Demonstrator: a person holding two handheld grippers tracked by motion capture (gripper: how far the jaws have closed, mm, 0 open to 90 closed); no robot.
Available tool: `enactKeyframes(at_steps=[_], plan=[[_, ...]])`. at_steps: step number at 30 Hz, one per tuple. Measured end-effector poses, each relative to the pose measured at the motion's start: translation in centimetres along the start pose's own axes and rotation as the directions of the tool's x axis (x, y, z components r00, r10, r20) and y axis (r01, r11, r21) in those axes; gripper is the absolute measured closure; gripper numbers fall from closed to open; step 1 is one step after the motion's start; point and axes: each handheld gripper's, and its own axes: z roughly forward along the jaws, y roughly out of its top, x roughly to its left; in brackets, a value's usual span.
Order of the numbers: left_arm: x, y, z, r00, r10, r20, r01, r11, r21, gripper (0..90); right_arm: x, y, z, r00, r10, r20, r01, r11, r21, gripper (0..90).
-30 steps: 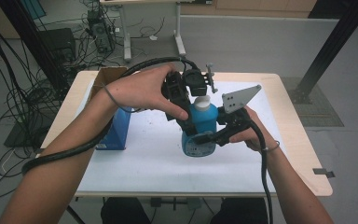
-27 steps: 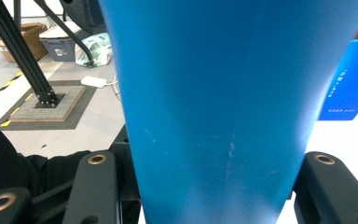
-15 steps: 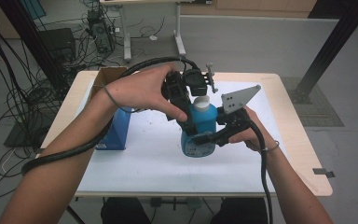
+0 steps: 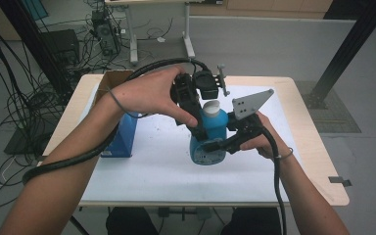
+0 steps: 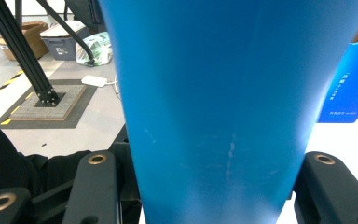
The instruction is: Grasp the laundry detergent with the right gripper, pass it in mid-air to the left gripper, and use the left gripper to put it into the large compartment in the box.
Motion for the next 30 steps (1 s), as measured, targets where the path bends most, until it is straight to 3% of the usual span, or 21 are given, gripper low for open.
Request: enactKeyframes(at_steps=[5,30], plan=[[0.06,0.09,0.02,0.9999,0.003,-0.015,-0.003,1.0,0.003,10.9,0.1,0.03,0.01,1.0,-0.001,-0.008,0.001,1.0,0.0,45.4],[-0.43,0.6,0.31,0.9993,0.036,0.011,-0.036,0.9993,-0.006,12.1,0.21,0.33,0.25,0.9998,-0.008,-0.017,0.008,1.0,0.003,45.4]])
